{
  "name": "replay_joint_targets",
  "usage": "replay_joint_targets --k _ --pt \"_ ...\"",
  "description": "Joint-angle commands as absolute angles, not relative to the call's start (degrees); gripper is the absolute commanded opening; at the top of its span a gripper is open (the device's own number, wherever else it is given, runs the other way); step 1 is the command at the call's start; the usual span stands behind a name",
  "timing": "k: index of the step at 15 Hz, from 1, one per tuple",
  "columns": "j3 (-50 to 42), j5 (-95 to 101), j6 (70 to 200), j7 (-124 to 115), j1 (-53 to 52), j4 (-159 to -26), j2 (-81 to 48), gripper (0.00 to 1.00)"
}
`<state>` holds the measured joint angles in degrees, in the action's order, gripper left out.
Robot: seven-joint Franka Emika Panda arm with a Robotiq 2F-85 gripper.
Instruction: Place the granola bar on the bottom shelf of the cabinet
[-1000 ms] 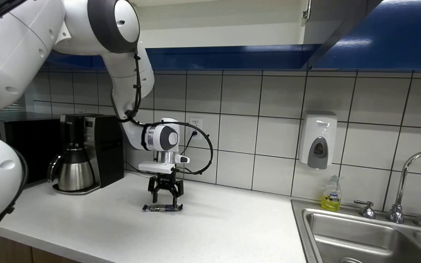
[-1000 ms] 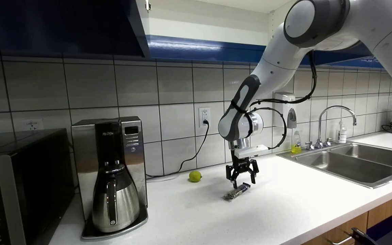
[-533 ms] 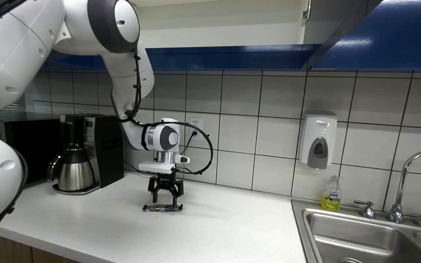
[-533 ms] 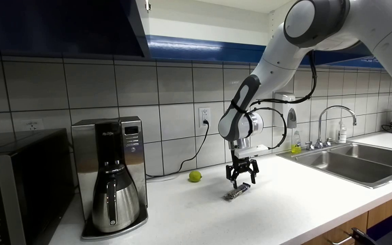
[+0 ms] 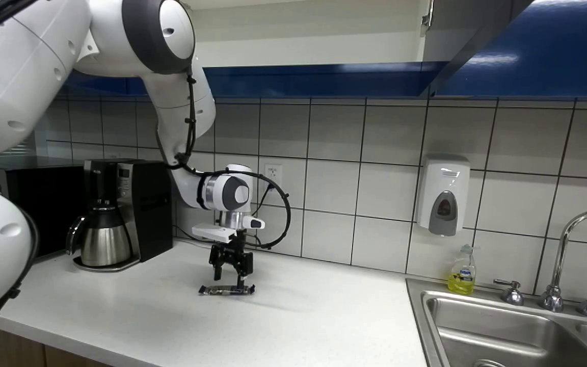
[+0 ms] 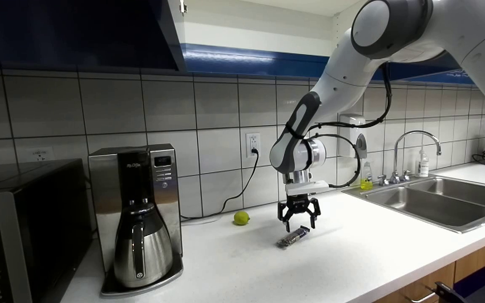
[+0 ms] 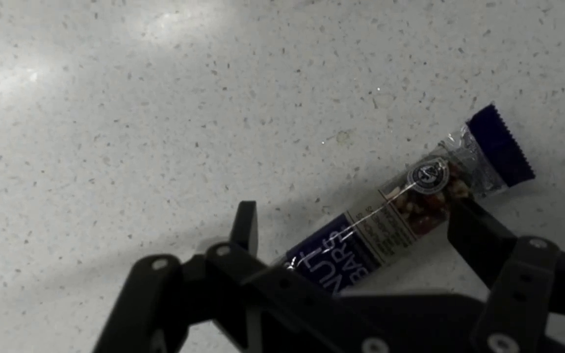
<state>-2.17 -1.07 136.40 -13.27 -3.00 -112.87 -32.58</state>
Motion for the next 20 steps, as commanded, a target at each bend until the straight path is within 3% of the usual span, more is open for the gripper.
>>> replay_joint_targets --k 1,8,20 --pt "-3.81 -3.3 140.34 -22.09 -4.44 -114.73 -31.12 1.0" --pt "-8.12 -3.03 142.71 -37.86 -8.29 -114.09 -32.25 1.0" --pt "-6.64 -5.19 141.31 -45.72 -8.38 -112.43 -35.49 1.0"
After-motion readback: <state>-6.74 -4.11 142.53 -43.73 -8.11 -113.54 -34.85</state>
